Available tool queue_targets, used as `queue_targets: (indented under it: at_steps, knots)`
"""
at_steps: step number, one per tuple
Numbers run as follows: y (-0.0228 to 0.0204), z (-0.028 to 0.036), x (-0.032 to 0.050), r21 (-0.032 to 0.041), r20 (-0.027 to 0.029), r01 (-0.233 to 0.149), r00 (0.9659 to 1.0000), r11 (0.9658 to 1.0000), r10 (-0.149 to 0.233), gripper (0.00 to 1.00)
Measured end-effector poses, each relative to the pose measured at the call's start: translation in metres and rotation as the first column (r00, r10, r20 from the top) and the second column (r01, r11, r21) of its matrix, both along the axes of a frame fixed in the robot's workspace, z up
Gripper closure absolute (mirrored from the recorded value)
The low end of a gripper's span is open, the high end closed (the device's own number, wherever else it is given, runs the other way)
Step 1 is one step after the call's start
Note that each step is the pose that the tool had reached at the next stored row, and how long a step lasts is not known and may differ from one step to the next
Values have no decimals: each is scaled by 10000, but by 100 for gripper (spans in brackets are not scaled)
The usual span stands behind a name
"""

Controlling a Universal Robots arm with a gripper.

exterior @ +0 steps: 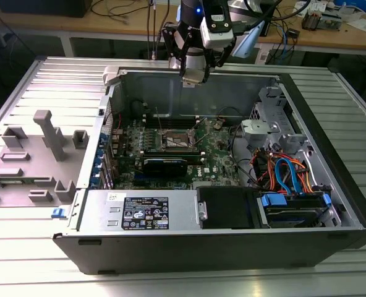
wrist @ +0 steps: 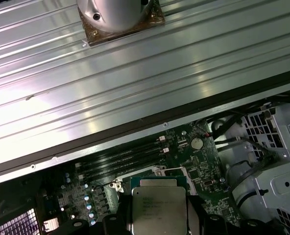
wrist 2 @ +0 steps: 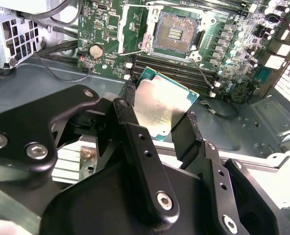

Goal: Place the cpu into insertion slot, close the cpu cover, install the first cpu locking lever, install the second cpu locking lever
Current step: 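Place the cpu into insertion slot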

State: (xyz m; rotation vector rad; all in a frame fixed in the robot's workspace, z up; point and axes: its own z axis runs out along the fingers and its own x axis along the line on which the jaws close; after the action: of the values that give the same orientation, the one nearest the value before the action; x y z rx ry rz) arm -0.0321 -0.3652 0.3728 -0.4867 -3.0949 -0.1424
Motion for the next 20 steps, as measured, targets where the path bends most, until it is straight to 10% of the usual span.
queue_targets:
  at_steps: [20]
  knots:
    - [0, 0, 0, 0, 0, 120, 9999, 9999, -120, 46]
